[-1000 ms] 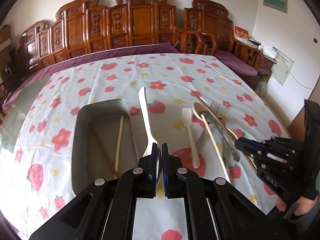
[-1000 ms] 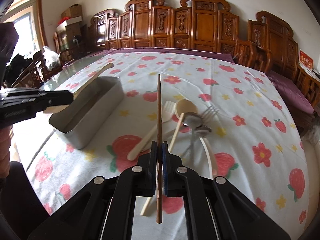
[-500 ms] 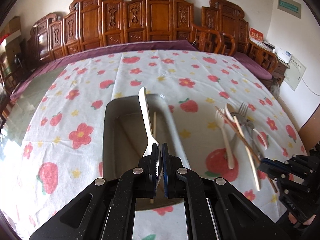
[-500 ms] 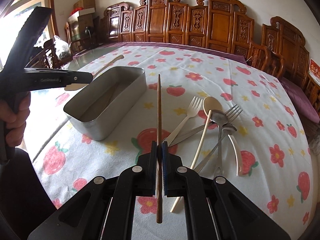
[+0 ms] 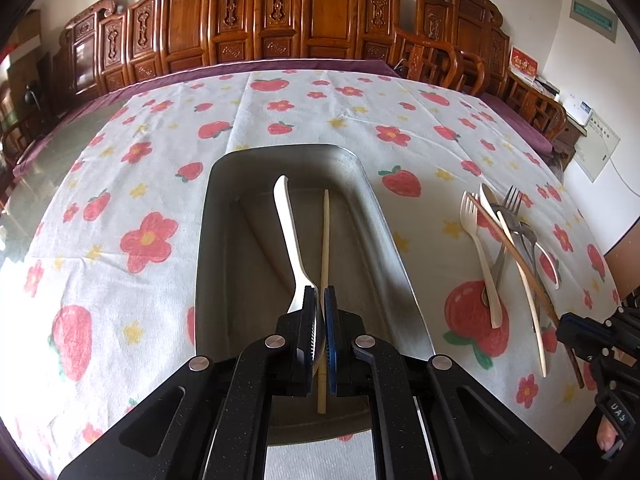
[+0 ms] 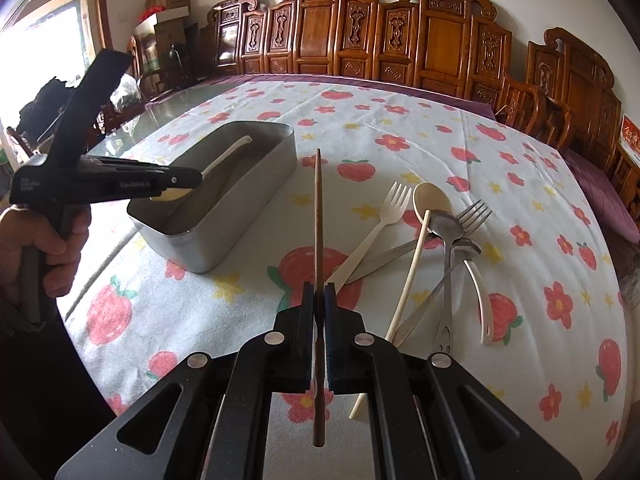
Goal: Organize utensils
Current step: 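Carry the white spoon into the metal tray and open the left tool, then carry the held dark chopstick into the metal tray and open the right tool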
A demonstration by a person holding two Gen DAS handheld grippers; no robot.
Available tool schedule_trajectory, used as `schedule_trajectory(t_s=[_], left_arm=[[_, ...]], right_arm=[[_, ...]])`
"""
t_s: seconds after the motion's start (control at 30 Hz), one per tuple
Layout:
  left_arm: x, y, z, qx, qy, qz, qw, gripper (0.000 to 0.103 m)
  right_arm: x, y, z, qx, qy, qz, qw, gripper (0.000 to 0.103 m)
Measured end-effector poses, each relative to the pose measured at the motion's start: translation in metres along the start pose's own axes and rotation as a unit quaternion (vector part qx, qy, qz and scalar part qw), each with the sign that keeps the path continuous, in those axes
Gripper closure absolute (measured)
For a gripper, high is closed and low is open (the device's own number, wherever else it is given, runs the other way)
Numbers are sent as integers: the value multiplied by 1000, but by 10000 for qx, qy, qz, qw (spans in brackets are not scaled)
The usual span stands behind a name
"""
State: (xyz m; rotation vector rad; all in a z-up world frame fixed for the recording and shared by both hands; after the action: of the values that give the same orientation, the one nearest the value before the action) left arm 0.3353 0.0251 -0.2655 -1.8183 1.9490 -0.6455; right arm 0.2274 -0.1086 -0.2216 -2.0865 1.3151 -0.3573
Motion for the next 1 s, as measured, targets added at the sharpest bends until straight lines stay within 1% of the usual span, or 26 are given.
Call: schedule_trajectory(t_s=[0.2,0.3,0.33,0.4,0.53,0.63,0.7,0.73,0.77,0.8,0.87,0.9,0.93,0.97,1.0], left_arm=[[-6,-8,-7,140,19,-63,9999,98],[-13,-13,-20,334,-13,-101,9994,97],[-15,-14,-23,374,-36,-107,9992,95],[-22,-16,-33,515,-105,-129,9985,84],[-34,-18,-44,670,-232,-128,9974,82],[-43,-20,-50,766,-353,-111,9964,77],[-50,-21,-55,835,-383,-160,9956,67],[-52,-21,-56,854,-400,-182,9954,66],[-56,-22,-57,877,-431,-205,9950,59],[-59,-22,-58,900,-467,-221,9946,49],[-65,-23,-62,967,-555,-248,9935,35],[-69,-23,-64,1006,-594,-264,9928,30],[-74,-24,-66,1056,-632,-311,9919,27],[-79,-24,-68,1086,-660,-371,9912,21],[-85,-23,-68,1109,-709,-459,9902,18]], right_arm=[[-11,-6,2,-44,49,-177,9998,97],[-15,-11,3,-30,-3,-87,10000,97],[-17,-14,3,-22,-17,-79,10000,97],[-22,-20,3,2,-61,-86,9999,97],[-34,-34,6,22,-188,-104,9998,97],[-44,-43,12,16,-285,-109,9995,97],[-51,-49,16,7,-353,-104,9993,97],[-54,-51,18,5,-377,-106,9992,97],[-59,-54,20,-9,-406,-108,9991,97],[-62,-56,22,-16,-423,-114,9990,97],[-70,-60,29,-58,-486,-98,9988,97],[-72,-62,32,-70,-515,-84,9986,97],[-75,-65,36,-93,-548,-58,9984,97],[-78,-67,40,-113,-574,-31,9983,97],[-80,-69,44,-134,-599,14,9981,97]])
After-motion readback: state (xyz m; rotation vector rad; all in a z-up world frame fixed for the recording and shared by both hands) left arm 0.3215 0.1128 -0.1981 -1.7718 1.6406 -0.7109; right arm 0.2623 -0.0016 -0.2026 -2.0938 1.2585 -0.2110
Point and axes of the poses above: each gripper's, at about its wrist camera, not at the fingertips, and z roughly the way its jaws point, x to its right, y to its underside, the point moved 8 cm from there along z, roughly the way its jaws point, and after that the axes turned 4 degrees about -y, right-handed, at the moved point
